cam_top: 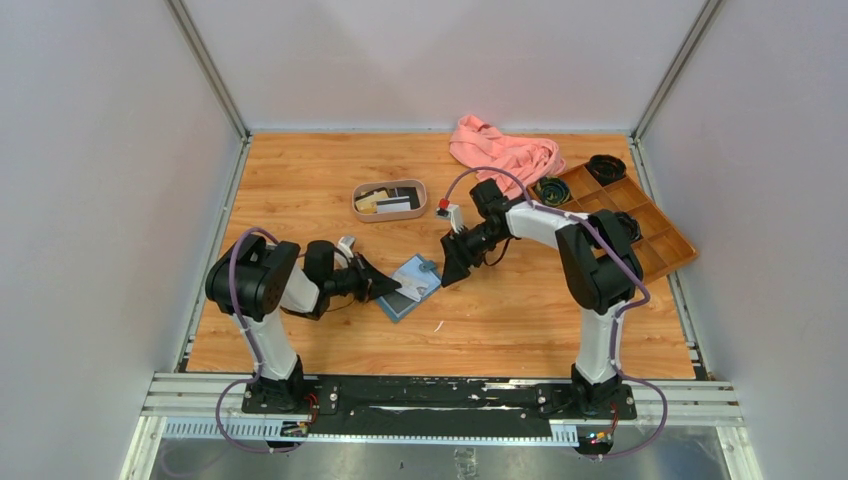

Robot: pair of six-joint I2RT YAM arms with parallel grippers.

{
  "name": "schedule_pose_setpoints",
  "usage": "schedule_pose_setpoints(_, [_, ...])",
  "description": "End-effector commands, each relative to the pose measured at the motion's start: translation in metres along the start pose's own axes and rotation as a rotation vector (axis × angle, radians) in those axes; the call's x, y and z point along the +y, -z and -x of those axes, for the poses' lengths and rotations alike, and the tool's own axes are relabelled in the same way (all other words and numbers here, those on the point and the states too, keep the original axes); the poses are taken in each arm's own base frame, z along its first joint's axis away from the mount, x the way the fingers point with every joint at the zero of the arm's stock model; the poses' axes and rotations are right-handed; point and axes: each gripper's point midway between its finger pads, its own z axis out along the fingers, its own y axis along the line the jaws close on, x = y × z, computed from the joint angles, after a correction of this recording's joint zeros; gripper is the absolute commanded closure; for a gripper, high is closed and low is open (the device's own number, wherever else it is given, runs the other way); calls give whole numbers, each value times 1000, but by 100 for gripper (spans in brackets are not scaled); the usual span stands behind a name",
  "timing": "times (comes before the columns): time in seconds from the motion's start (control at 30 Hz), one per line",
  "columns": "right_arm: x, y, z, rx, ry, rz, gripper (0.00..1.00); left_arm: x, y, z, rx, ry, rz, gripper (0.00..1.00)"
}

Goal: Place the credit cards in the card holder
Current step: Insert the credit card into the card holder.

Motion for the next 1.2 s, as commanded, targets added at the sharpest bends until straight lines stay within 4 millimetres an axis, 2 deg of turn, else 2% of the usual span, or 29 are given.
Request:
schedule_pose_setpoints(0.0, [-27, -13, 10, -32, -92, -131, 34, 27, 2, -16, 62, 54, 104, 100])
schedule_pose_setpoints(0.13, [-38, -19, 10, -32, -129, -176, 38, 26, 1, -17, 75, 55, 99, 100])
schedule_pose_setpoints(0.4, [-36, -44, -3, 31, -160, -149, 52, 19, 2, -16, 92, 40, 98, 100])
schedule_pose_setpoints(0.6, [-41, -52, -6, 58, -164, -156, 66, 17, 2, -17, 110, 41, 94, 100])
schedule_pose_setpoints(0.73, [-41, -55, -6, 67, -155, -161, 72, 16, 3, -20, 125, 43, 95, 100])
schedule_pose_setpoints(1.17, [-34, -59, -5, 77, -134, -140, 75, 14, 1, -18, 160, 46, 121, 100])
